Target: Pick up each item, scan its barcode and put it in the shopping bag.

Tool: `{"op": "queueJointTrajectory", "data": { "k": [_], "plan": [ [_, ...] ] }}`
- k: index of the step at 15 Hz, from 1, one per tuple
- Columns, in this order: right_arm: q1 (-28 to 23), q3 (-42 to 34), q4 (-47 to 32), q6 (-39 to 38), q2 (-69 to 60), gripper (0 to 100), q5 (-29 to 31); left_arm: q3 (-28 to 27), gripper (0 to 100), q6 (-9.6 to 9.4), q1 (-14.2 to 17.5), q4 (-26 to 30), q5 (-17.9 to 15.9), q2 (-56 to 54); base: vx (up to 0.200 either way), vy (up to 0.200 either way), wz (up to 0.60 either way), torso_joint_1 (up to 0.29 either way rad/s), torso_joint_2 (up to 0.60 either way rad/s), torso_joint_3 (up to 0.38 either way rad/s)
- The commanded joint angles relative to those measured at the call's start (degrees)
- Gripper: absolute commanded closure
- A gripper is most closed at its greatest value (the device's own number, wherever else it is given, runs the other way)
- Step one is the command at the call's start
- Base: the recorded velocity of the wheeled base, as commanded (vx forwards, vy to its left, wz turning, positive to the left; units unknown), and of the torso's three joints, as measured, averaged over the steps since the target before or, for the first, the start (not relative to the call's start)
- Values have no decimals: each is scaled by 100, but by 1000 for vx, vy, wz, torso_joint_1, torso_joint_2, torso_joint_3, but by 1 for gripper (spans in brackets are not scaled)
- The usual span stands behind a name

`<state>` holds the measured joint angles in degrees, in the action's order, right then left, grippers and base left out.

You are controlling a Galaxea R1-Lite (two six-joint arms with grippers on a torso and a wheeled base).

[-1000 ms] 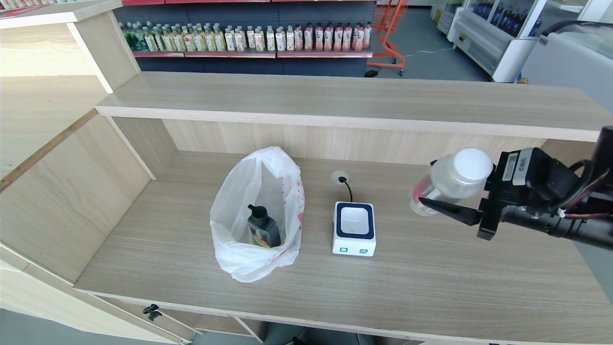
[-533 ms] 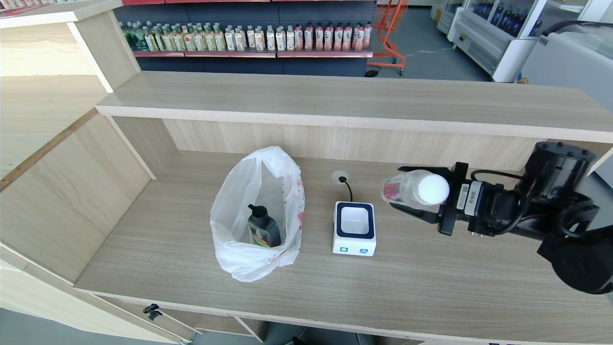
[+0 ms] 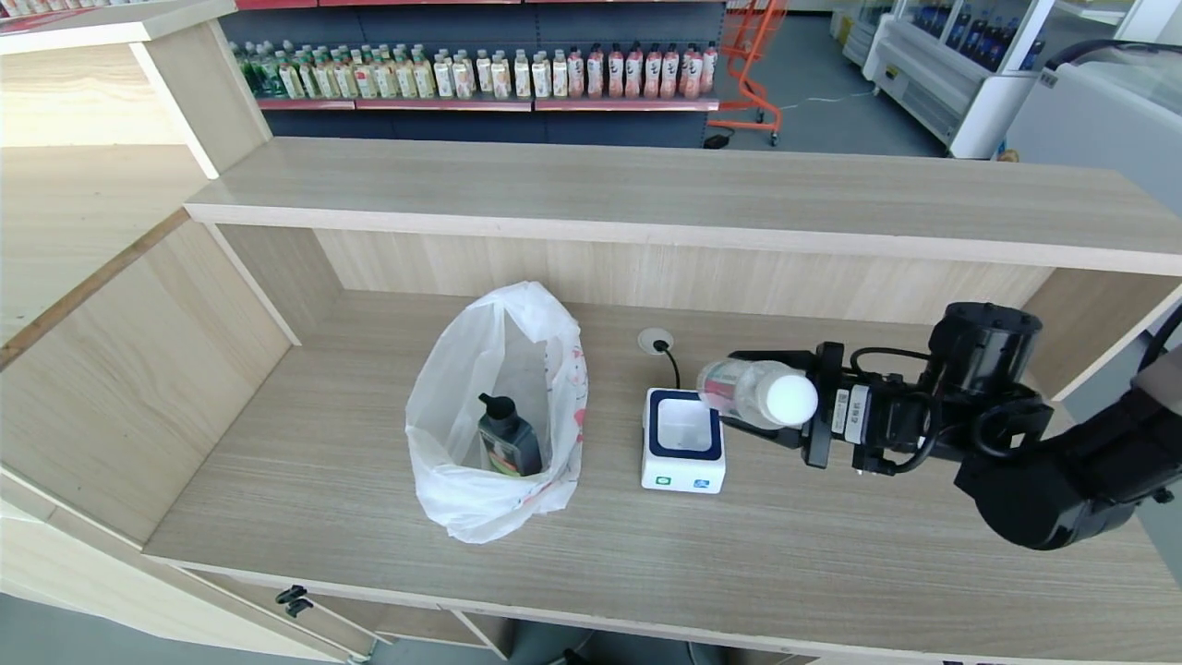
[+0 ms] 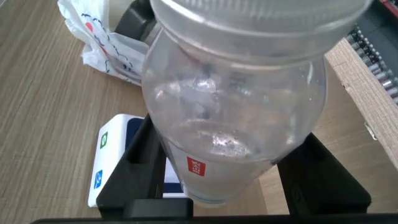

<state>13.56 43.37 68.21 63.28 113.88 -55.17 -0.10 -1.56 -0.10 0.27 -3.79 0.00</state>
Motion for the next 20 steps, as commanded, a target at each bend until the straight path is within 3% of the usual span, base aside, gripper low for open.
{"op": "queueJointTrajectory", "data": {
  "k": [1,20],
  "plan": [
    [16,171,0,18,257,100,-20,1,0,-2,1,0,1,0,0,0,0,0,0,0],
    [200,417,773,26,1013,100,-64,1,0,-2,1,0,1,9,0,0,0,0,0,0]
  ]
}}
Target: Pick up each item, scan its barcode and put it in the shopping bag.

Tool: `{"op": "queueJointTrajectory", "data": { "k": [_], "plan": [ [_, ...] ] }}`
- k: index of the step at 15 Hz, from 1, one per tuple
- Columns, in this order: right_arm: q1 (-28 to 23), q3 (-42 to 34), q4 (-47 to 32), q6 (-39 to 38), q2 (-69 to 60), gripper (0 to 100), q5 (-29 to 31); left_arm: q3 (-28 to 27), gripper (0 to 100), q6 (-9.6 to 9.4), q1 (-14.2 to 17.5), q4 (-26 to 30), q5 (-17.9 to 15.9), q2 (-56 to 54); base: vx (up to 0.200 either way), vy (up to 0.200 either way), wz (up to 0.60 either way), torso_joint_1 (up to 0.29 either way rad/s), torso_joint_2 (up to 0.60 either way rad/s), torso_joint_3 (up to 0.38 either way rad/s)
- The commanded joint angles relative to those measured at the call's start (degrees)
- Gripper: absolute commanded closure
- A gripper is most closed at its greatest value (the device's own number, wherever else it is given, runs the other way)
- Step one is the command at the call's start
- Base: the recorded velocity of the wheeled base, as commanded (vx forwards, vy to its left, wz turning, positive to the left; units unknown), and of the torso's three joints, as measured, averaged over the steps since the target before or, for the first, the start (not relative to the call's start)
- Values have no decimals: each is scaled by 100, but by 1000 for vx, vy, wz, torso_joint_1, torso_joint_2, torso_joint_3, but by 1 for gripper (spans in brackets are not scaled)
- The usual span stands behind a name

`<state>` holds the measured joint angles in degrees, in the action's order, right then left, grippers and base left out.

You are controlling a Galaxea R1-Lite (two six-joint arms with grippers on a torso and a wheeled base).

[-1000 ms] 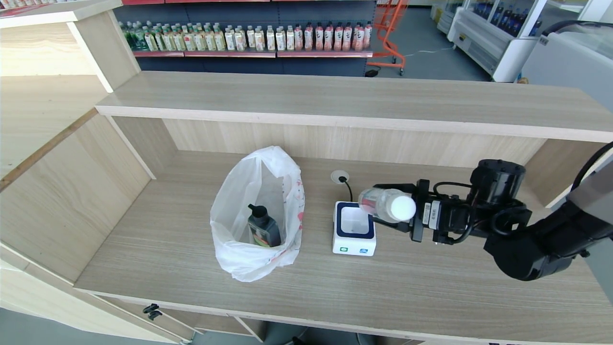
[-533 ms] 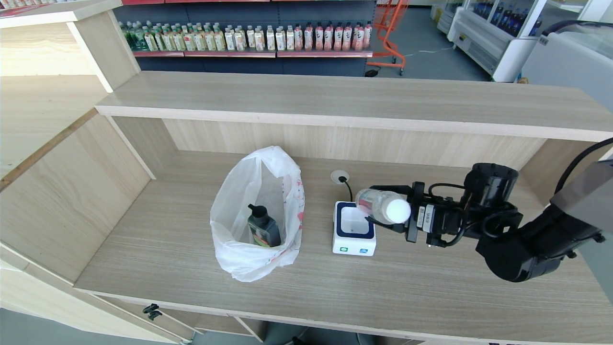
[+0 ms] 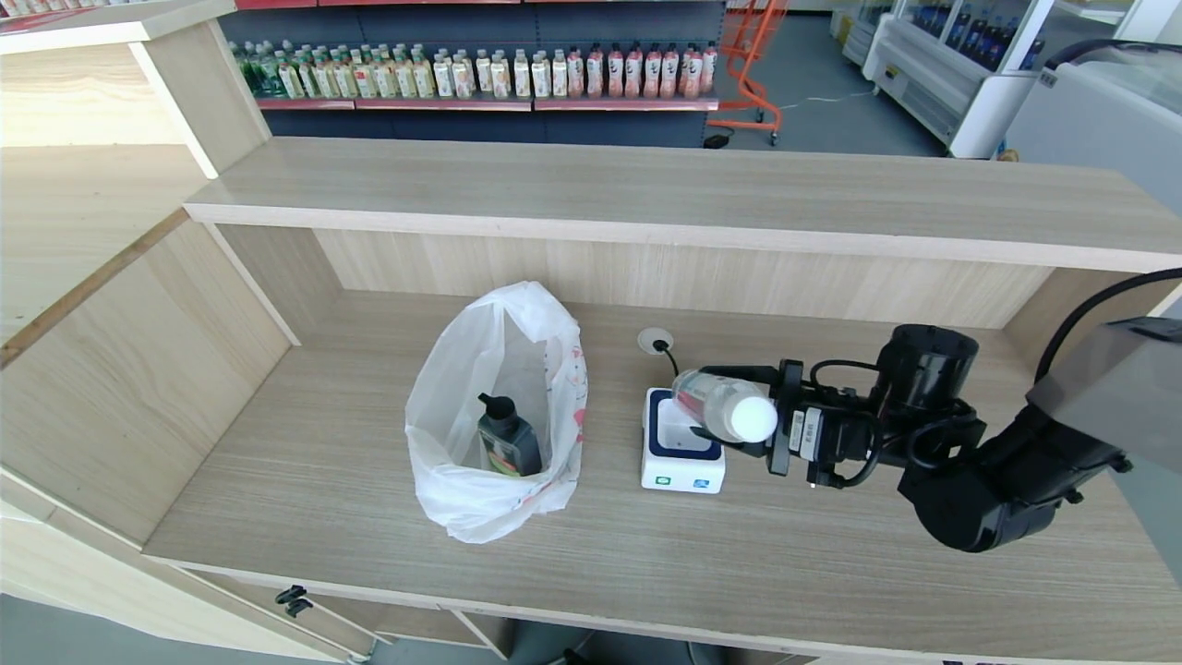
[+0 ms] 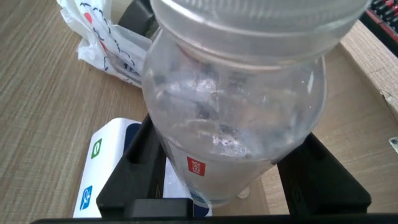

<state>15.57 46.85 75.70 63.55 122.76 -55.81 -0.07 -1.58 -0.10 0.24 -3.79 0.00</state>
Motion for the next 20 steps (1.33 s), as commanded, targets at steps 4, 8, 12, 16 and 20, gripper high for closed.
{"op": "queueJointTrajectory", "data": {
  "k": [4,8,12,16,20],
  "plan": [
    [-1,351,199,-62,433,100,-18,-1,0,0,1,2,1,9,0,0,0,0,0,0],
    [25,360,199,-176,512,100,-18,-1,0,0,1,2,1,9,0,0,0,0,0,0],
    [17,360,226,-651,90,100,-18,7,0,0,1,2,1,0,0,0,0,0,0,0],
    [-19,105,269,-2066,-1290,100,-9,-1,0,0,1,2,1,0,0,0,0,0,0,0],
    [-1,-422,208,-4492,-2292,100,1107,-1,0,0,1,2,1,9,0,0,0,0,0,0]
  ]
}}
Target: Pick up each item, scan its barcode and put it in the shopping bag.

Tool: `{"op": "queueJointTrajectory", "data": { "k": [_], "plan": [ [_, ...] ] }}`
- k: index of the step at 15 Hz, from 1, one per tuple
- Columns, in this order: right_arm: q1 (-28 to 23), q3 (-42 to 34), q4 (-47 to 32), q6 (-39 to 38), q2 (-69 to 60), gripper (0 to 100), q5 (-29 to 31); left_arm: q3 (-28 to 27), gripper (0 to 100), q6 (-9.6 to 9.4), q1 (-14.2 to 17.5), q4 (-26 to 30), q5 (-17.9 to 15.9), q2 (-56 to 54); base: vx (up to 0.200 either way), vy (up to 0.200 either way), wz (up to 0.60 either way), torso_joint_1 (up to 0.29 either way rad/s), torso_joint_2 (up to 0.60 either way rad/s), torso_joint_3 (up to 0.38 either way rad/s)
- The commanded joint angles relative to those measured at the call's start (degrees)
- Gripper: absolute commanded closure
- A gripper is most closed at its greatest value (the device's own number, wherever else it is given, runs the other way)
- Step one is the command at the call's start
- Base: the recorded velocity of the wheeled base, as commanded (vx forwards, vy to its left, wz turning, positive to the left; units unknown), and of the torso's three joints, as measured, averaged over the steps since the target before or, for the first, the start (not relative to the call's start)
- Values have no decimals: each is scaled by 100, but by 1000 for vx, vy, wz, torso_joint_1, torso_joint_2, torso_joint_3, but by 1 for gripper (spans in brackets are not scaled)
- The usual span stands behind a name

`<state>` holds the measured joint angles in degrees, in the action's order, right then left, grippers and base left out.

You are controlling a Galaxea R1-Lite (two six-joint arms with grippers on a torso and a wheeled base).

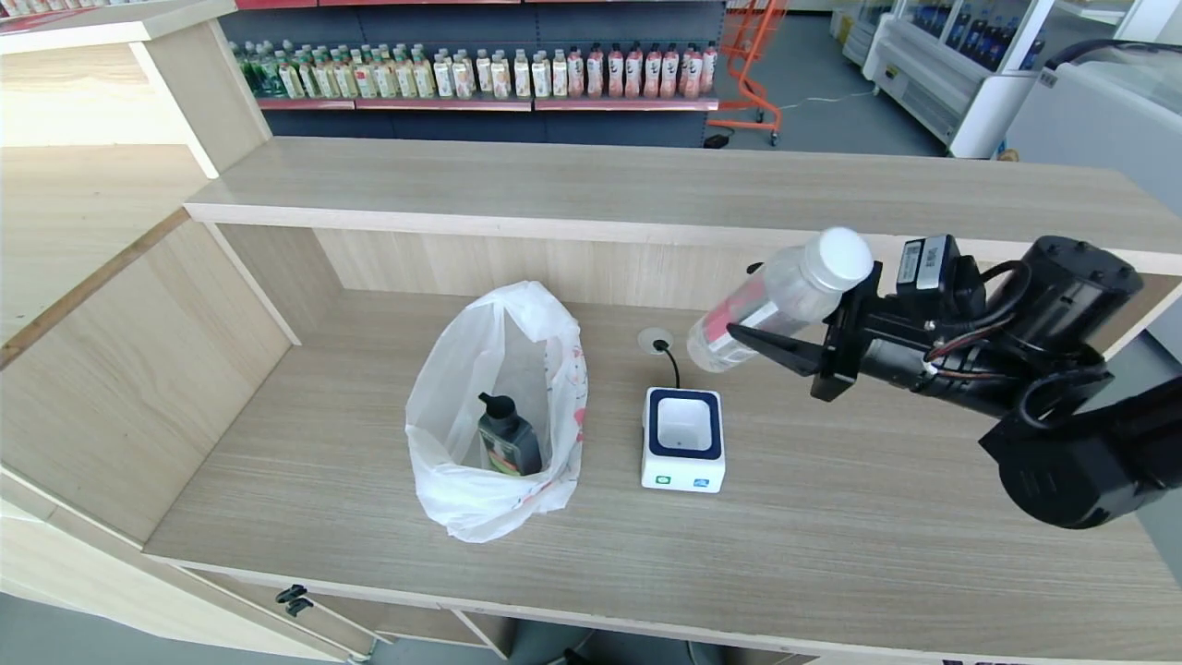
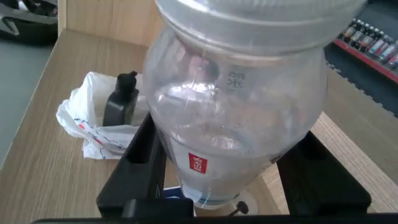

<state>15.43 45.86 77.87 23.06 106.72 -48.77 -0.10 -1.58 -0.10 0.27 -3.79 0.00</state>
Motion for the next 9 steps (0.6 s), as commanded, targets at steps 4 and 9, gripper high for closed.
{"op": "queueJointTrajectory", "data": {
  "k": [4,9],
  "plan": [
    [258,-420,-246,-1999,-837,100,2056,1,0,0,1,0,1,9,0,0,0,0,0,0],
    [478,-877,-923,-2473,-1408,100,2373,1,0,0,1,0,1,9,0,0,0,0,0,0]
  ]
}}
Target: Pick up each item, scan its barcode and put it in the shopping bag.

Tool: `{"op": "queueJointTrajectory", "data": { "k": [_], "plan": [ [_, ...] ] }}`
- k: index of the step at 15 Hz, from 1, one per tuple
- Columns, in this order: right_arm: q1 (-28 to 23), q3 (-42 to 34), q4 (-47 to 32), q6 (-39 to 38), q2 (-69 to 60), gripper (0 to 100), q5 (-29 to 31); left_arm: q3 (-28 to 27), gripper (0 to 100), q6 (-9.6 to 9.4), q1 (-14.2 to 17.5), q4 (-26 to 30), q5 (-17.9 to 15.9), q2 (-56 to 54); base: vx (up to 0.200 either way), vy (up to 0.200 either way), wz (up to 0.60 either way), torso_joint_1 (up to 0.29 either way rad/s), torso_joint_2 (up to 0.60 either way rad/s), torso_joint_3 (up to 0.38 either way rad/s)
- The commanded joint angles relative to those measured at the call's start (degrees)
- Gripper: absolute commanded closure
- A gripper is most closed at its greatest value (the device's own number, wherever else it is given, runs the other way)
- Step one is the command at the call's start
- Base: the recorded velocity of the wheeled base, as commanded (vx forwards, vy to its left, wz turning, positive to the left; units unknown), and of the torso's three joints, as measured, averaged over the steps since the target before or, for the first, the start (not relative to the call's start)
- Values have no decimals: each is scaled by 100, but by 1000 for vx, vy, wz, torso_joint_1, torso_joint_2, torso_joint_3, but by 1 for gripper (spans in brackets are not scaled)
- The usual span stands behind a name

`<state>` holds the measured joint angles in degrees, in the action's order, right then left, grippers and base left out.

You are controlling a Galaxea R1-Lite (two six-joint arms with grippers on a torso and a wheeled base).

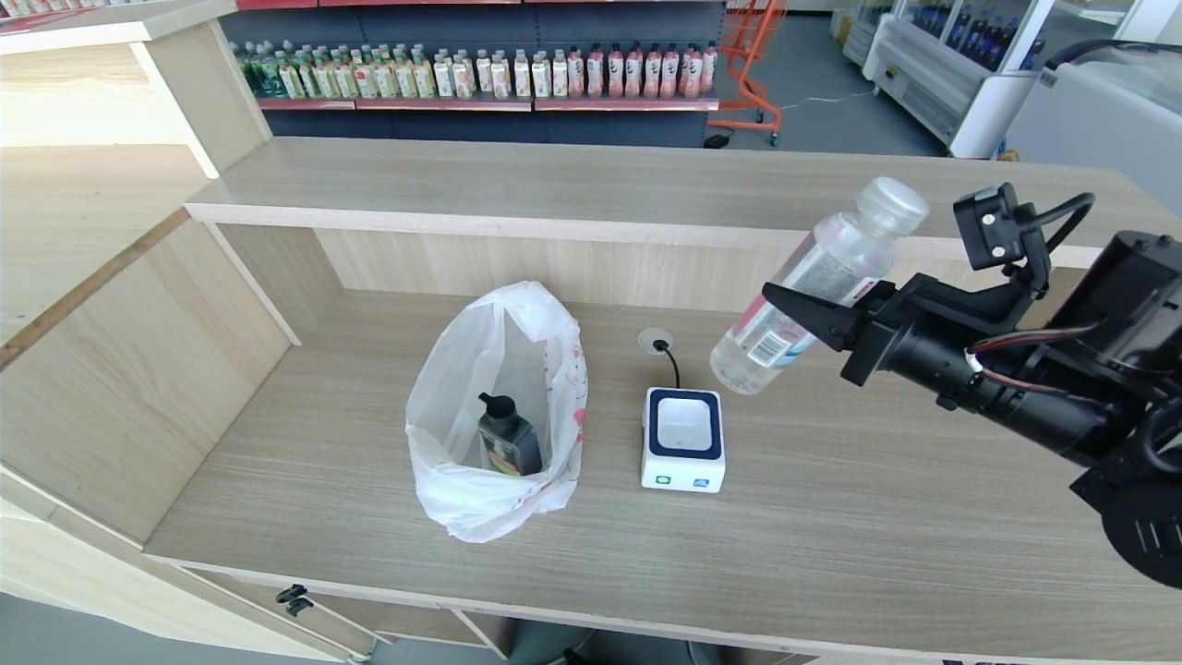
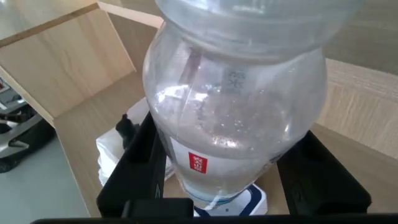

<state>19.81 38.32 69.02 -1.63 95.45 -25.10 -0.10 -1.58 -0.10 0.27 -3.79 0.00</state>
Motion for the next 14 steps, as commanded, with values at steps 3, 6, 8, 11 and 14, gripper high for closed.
{"op": "queueJointTrajectory", "data": {
  "k": [3,6,8,11,14],
  "plan": [
    [49,-281,-161,-21,-466,100,14,1,0,0,1,0,1,9,0,0,0,0,0,0],
    [49,-430,-662,-232,-870,100,14,1,0,0,1,0,1,9,0,0,0,0,0,0],
    [58,-395,-1005,-267,-1002,100,5,1,0,0,1,0,1,9,0,0,0,0,0,0],
    [58,-448,-1022,-390,-1037,100,14,1,0,0,1,0,1,9,0,67,0,-1,-1,1],
    [58,-386,-1031,-522,-958,100,14,10,0,0,1,0,1,9,0,200,0,-2,-1,6]
  ]
}}
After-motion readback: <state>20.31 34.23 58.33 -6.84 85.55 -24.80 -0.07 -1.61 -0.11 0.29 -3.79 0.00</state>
